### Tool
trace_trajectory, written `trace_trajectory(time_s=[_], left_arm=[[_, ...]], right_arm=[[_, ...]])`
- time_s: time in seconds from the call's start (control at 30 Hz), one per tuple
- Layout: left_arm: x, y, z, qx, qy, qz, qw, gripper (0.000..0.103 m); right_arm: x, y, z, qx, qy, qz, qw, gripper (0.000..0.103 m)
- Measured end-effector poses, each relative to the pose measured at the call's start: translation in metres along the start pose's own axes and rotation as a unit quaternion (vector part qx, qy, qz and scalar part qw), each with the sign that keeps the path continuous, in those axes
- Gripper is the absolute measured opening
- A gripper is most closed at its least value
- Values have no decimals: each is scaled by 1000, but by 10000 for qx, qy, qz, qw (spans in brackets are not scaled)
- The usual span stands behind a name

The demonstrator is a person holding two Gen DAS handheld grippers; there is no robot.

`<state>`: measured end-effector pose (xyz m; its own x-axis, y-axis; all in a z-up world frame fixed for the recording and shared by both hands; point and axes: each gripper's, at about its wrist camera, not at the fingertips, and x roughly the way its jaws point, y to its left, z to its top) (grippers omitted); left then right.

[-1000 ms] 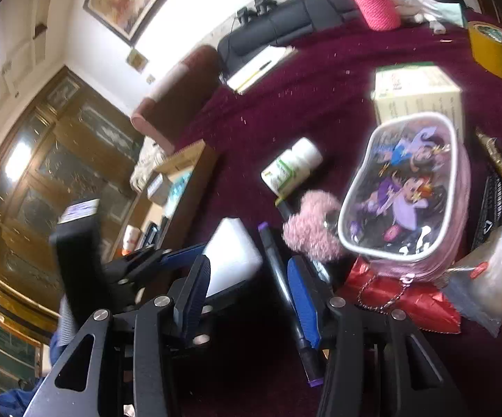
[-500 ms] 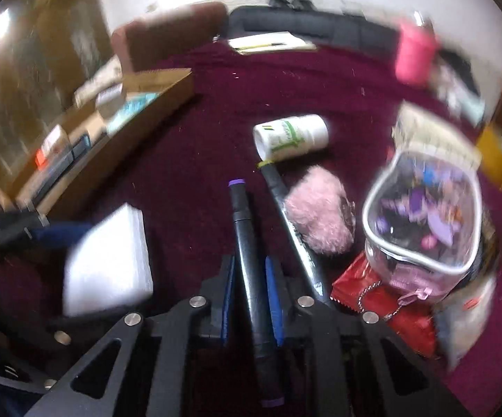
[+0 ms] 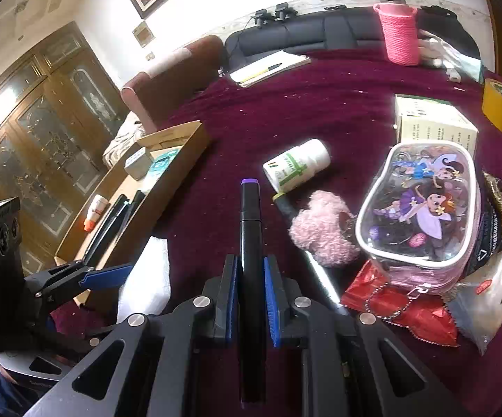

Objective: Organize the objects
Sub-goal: 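Grasp the white foam block with the left gripper while the right gripper grasps a purple-capped black marker, then lower the foam block and marker into the cardboard tray with both grippers and release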

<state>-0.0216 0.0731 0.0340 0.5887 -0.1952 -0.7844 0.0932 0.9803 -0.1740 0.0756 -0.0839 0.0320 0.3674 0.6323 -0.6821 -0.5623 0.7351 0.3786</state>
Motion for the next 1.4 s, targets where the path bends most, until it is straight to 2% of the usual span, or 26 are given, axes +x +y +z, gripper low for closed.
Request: trace_trajectory(time_s=[0.23, 0.43, 0.57, 0.8, 0.93, 1.1, 1.23, 1.3, 1.4], left_arm=[[-15, -1, 3, -27, -221, -29, 9997, 70], [-45, 12, 5, -123, -561, -66, 9983, 70], [-68, 38, 6, -334, -773, -3, 9964, 70], [-104, 101, 6, -776, -1053, 317, 9909, 70], [-108, 139, 4, -1008, -1012, 568, 9881, 70], [-92, 184, 7, -1231, -710, 861, 9861, 71], [-77, 208, 15, -1290, -480, 933, 9861, 71], [-68, 217, 24, -1271, -371, 835, 9877, 71], [-57, 226, 35, -1311, -232, 904, 9870, 71]], right_arm=[[-8, 3, -4, -1, -109, 112, 9999, 17], [-7, -4, -3, 441, -35, 362, 9984, 17], [-7, 6, -2, 566, 18, 385, 9977, 17], [-7, 65, 18, 370, 187, 682, 9968, 17], [6, 96, 33, 304, 356, 775, 9959, 17], [38, 132, 49, 234, 569, 818, 9947, 17], [68, 148, 60, 343, 790, 779, 9932, 17], [85, 153, 64, 442, 879, 657, 9930, 17], [107, 153, 72, 626, 984, 536, 9917, 17]])
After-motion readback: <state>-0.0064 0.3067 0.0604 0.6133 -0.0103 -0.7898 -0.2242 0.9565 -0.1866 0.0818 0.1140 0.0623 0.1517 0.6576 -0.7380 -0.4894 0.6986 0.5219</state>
